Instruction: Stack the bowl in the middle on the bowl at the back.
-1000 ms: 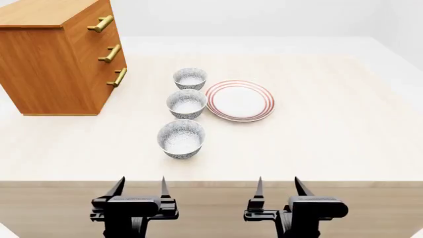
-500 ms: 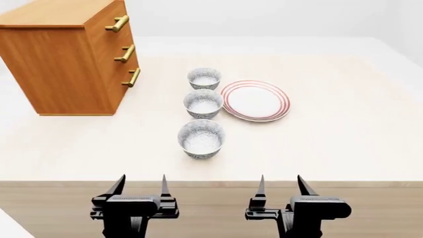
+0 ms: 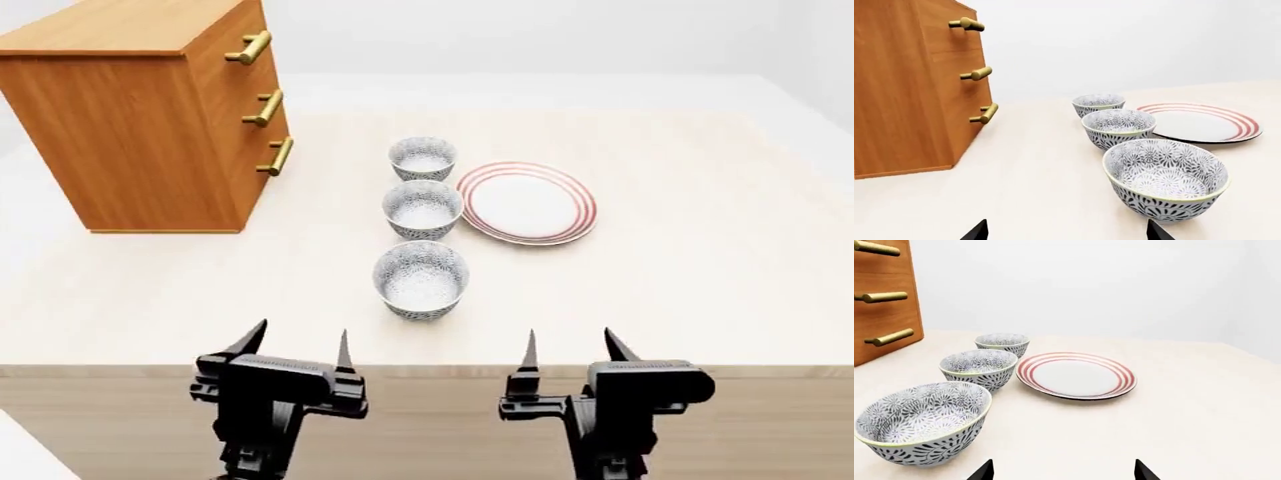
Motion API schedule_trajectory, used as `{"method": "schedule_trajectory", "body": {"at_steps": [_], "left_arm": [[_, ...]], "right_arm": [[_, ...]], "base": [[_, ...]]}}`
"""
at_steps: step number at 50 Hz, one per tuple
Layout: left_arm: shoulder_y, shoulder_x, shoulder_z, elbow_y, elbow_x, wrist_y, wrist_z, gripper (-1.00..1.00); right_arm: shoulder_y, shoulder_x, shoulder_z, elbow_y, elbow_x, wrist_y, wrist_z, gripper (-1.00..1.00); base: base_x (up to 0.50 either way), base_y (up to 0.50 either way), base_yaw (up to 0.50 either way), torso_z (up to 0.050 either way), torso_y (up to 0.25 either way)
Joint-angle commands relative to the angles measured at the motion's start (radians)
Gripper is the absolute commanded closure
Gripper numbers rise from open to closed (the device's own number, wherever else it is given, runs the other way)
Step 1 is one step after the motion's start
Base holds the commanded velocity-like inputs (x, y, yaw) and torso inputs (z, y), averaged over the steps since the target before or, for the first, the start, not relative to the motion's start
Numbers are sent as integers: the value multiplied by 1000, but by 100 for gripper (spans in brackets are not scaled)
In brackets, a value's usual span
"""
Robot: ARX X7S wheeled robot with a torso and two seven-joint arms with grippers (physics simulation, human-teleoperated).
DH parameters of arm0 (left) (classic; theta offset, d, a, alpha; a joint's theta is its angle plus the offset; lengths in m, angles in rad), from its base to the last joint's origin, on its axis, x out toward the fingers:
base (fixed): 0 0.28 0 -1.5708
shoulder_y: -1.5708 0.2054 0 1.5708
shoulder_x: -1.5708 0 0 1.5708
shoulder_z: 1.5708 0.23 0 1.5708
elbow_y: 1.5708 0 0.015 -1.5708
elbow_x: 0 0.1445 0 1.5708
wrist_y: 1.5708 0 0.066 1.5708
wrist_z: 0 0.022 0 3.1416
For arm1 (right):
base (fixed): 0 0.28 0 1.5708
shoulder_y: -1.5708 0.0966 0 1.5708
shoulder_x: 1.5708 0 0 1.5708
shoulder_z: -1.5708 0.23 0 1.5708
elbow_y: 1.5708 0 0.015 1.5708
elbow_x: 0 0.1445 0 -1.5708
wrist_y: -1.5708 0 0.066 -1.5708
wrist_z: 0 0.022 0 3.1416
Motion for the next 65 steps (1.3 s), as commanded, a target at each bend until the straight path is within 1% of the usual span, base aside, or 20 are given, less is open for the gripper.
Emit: {"method": "schedule_trajectory", "body": {"at_steps": [1, 5, 10, 12, 18, 25, 29, 44, 58, 61, 63, 65], "left_arm": [[-102, -51, 37, 138, -27, -222, 54, -100], [-161, -58, 23, 174, -62, -309, 68, -100], [-253, -52, 8, 166, -108, -446, 73, -100], [-283, -53, 4, 158, -118, -480, 75, -100], [-383, -60, -9, 150, -136, -542, 80, -100], [-429, -68, -18, 146, -155, -597, 81, -100], [-446, -69, -19, 157, -161, -617, 78, -100], [-468, -79, -20, 143, -157, -599, 68, -100], [-464, -86, -22, 165, -169, -605, 64, -100], [-460, -88, -19, 161, -162, -581, 62, -100], [-457, -89, -20, 160, -162, -575, 62, -100], [-451, -91, -21, 163, -163, -569, 61, -100]], "right_arm": [[80, 51, 15, -170, 49, 224, -15, -100], [130, 73, 31, -228, 83, 311, -31, -100], [192, 87, 52, -257, 123, 393, -44, -100], [238, 97, 65, -279, 144, 453, -48, -100], [301, 120, 73, -281, 169, 520, -61, -100], [335, 138, 71, -282, 187, 569, -74, -100], [356, 150, 72, -300, 193, 594, -76, -100], [382, 161, 63, -297, 200, 595, -80, -100], [384, 165, 58, -309, 208, 602, -76, -100], [383, 165, 56, -313, 209, 603, -74, -100], [381, 158, 64, -313, 214, 596, -71, -100], [392, 155, 61, -309, 208, 632, -51, -100]], "base": [[0, 0, 0, 0, 0], [0, 0, 0, 0, 0], [0, 0, 0, 0, 0], [0, 0, 0, 0, 0], [1, 0, 0, 0, 0], [252, 0, 0, 0, 0], [402, 0, 0, 0, 0], [409, 0, 0, 0, 0], [410, 0, 0, 0, 0], [408, 0, 0, 0, 0], [45, 0, 0, 0, 8], [0, 0, 0, 0, 0]]}}
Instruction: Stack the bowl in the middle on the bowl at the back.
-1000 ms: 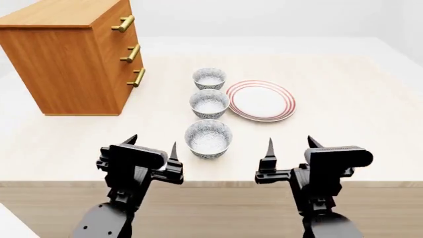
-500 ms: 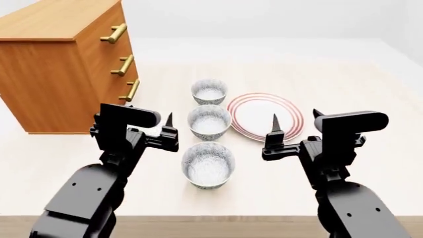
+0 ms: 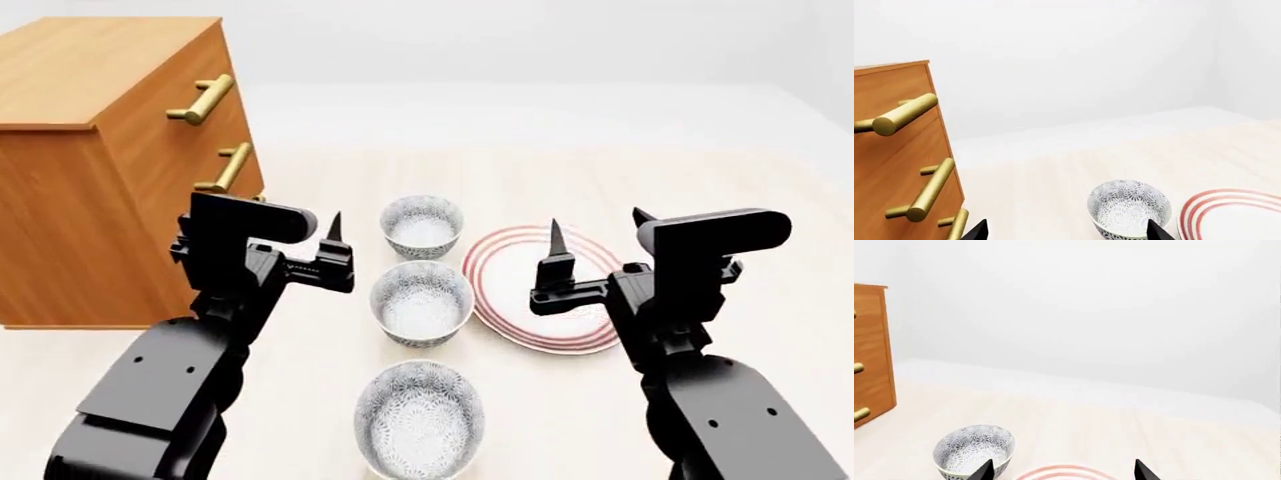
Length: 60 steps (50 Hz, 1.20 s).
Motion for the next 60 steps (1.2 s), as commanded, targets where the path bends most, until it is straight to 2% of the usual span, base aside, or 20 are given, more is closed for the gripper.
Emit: {"method": "schedule_trajectory", "body": {"at_steps": [1, 5, 8, 14, 26, 30, 34, 47, 60], "left_arm": [[12, -8, -2, 9, -4, 24, -2, -100], [21, -12, -8, 24, -12, 32, 2, -100], [26, -14, -11, 33, -14, 35, -1, -100], [25, -15, -20, 51, -33, 6, -4, -100], [25, -33, -25, 71, -33, -54, -32, -100], [27, -41, -34, 81, -40, -65, -32, -100], [26, -47, -42, 83, -44, -61, -31, -100], [27, -64, -57, 79, -46, -50, -35, -100], [26, -71, -61, 76, -44, -45, -44, -100]], "right_arm": [[15, -11, 8, -4, 21, 46, 14, -100], [42, -28, 11, -22, 48, 100, 24, -100], [52, -24, -21, -70, 33, 175, 62, -100], [135, -64, 14, -108, 90, 352, 91, -100], [318, -283, 224, -72, 248, 704, 214, -100], [345, -284, 300, 45, 642, 688, 567, -100], [360, -281, 271, 104, 804, 615, 743, -100], [373, -268, 141, 199, 887, 510, 855, -100], [360, -255, 99, 238, 931, 465, 894, -100]], "base": [[0, 0, 0, 0, 0], [0, 0, 0, 0, 0], [0, 0, 0, 0, 0], [0, 0, 0, 0, 0], [0, 0, 0, 0, 0], [0, 0, 0, 0, 0], [0, 0, 0, 0, 0], [0, 0, 0, 0, 0], [0, 0, 0, 0, 0]]}}
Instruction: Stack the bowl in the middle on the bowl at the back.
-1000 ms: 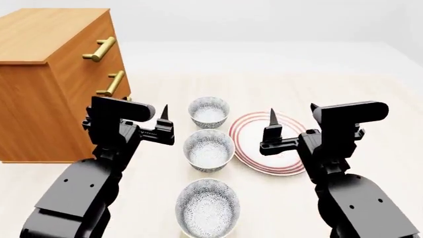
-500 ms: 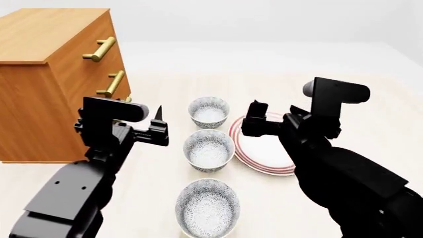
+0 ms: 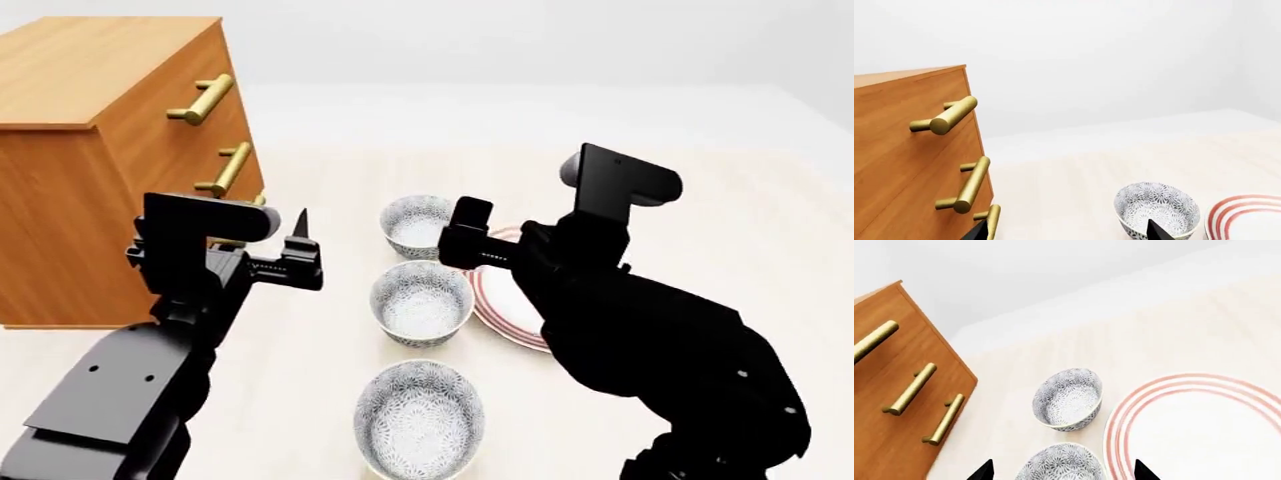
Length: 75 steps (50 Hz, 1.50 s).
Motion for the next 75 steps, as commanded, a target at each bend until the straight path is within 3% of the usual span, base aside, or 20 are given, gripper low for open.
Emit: {"method": "schedule_trajectory", "body": {"at_steps": [1, 54, 75], "left_arm": [[1, -8, -3, -4, 1, 5, -7, -100], [2, -12, 17, -14, -15, 15, -18, -100], [-11, -18, 16, -52, -18, 34, -16, -100]], "right_arm": [[-2, 4, -35, 49, 77, -36, 75, -100], [-61, 16, -89, 139, 334, -146, 329, -100], [-60, 36, -144, 242, 272, -239, 247, -100]], "base": [[0, 0, 0, 0, 0], [0, 0, 0, 0, 0], [0, 0, 0, 0, 0]]}}
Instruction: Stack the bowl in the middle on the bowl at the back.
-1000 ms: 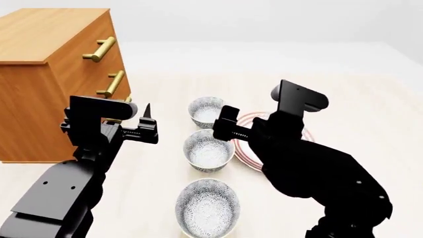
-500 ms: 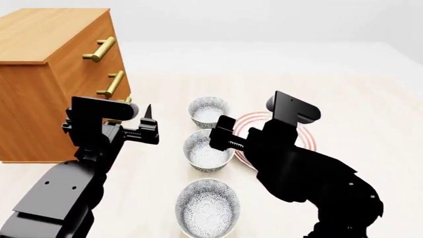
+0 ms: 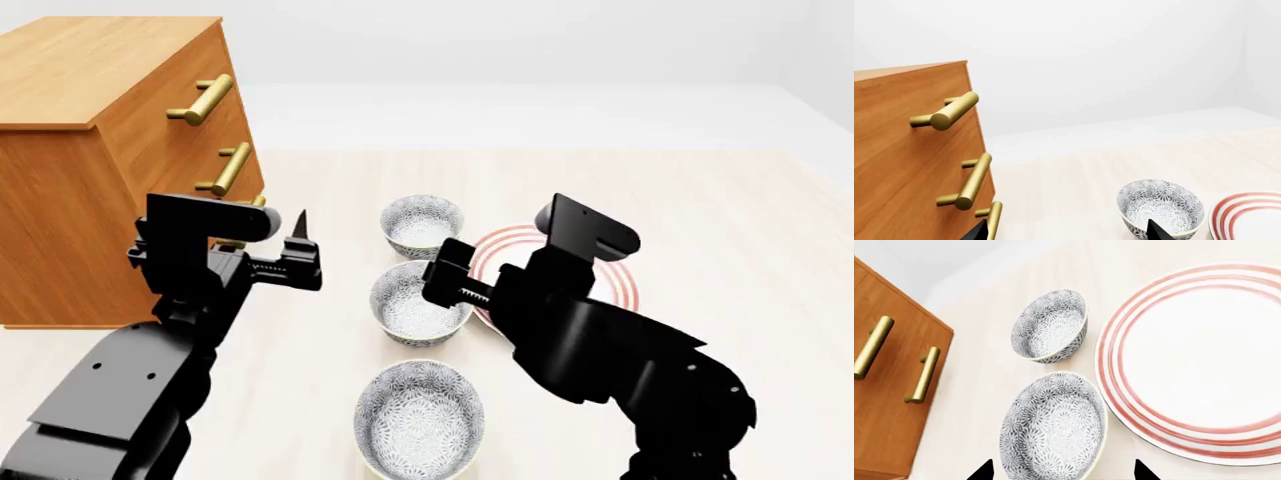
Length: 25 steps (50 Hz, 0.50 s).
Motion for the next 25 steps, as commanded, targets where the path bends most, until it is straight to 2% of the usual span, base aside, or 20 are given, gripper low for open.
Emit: {"method": "schedule_trajectory", "body": {"at_steps": [1, 25], "left_arm": [[-7, -3, 1, -21, 0, 12, 0, -100], [-7, -5, 10, -49, 3, 31, -6, -100]], "right_arm": [[-2, 7, -30, 55, -26, -47, -38, -100], [-15, 18, -82, 127, -51, -113, -93, -100]], "base": [[0, 0, 0, 0, 0], [0, 0, 0, 0, 0]]}}
